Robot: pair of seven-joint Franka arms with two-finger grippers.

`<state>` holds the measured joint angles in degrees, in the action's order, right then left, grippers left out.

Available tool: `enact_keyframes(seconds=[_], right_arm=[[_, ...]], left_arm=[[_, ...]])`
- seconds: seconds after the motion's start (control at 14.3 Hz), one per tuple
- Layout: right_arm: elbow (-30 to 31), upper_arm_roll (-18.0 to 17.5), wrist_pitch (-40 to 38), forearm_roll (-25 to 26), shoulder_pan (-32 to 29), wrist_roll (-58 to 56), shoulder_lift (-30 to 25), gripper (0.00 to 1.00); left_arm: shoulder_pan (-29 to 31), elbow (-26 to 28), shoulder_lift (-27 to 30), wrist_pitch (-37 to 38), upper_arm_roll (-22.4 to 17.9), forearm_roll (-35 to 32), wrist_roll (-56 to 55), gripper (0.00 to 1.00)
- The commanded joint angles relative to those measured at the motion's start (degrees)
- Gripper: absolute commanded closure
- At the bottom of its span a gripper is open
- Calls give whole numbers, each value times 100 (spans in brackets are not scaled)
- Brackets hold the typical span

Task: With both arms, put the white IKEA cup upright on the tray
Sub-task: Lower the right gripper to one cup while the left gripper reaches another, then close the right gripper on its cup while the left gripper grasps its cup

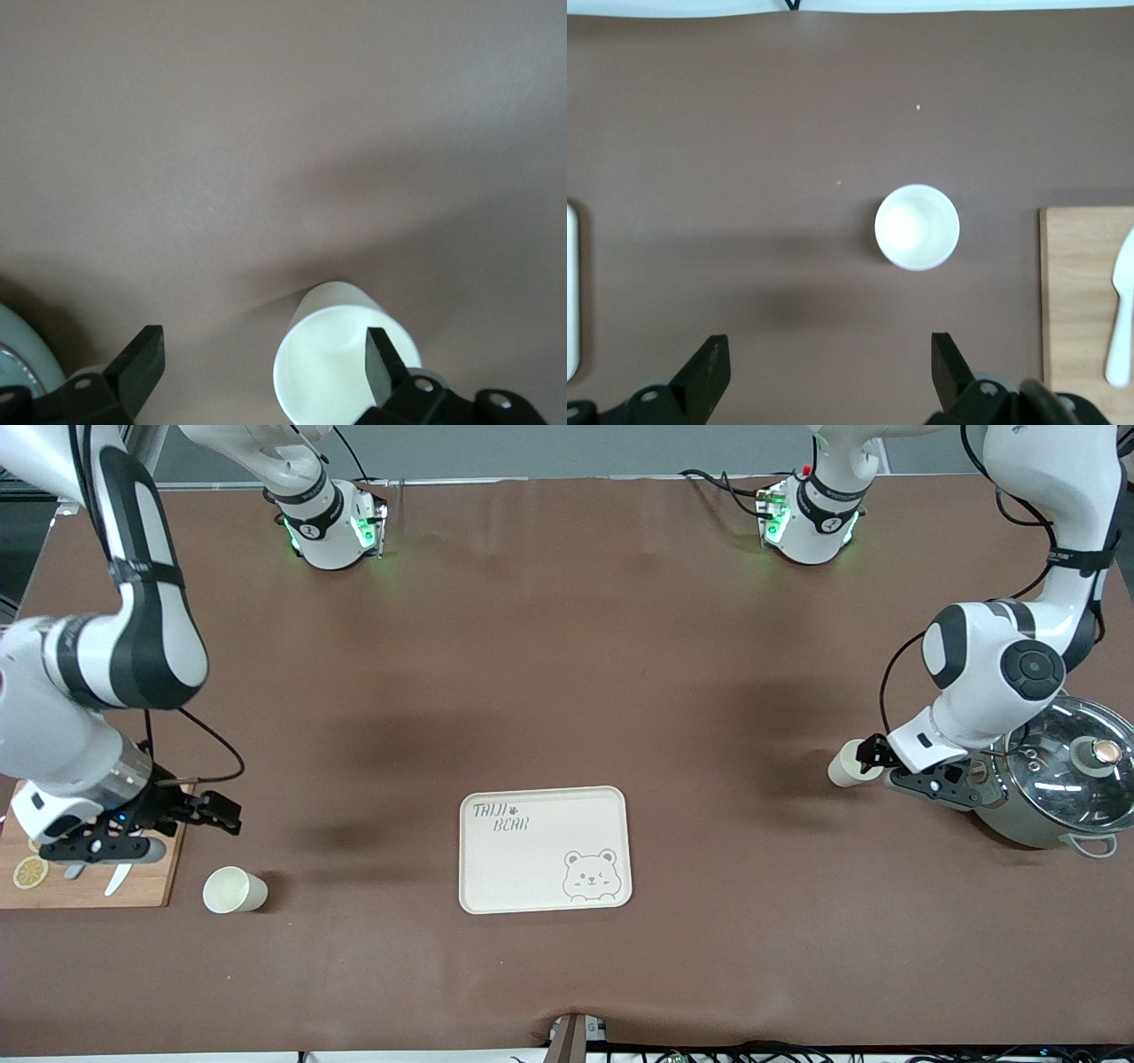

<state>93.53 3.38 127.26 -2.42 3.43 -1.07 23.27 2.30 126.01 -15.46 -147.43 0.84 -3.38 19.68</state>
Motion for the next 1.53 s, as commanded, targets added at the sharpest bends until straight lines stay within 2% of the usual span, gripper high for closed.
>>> enact_keyframes(seconds=[0.0, 0.21, 0.63, 0.91, 0.98, 1.05, 1.19, 1.33, 1.4, 1.47], right_arm=[[-230, -4, 438, 14, -27, 54, 432, 0], [-221, 5, 905, 22, -35, 72, 819, 0], [-221, 5, 1722, 57, -79, 63, 1540, 0], [-221, 5, 2294, 110, -97, 10, 1865, 0], [-221, 14, 2295, 110, -97, 1, 1875, 0], [-221, 14, 2295, 110, -88, -7, 1875, 11], [-203, 14, 2295, 119, -44, -8, 1875, 51], [-195, 14, 2286, 119, -53, -8, 1875, 82], [-195, 22, 2286, 119, -44, -8, 1866, 95], [-203, 23, 2286, 119, -27, -8, 1866, 100]], left_arm=[[262, 449, 105, -601, 21, -102, 325, 0], [377, 582, -1, -936, 30, -102, 432, 0], [307, 556, -123, -946, 39, -110, 432, 0], [298, 547, -238, -1094, 197, -93, 319, 0], [289, 556, -264, -1095, 197, -75, 248, 72], [306, 547, -317, -1104, 197, -84, 273, 100], [298, 538, -387, -1104, 197, -84, 300, 100], [289, 530, -405, -1104, 197, -84, 247, 100], [289, 529, -422, -1104, 197, -84, 239, 100], [280, 529, -440, -1113, 206, -84, 230, 100]])
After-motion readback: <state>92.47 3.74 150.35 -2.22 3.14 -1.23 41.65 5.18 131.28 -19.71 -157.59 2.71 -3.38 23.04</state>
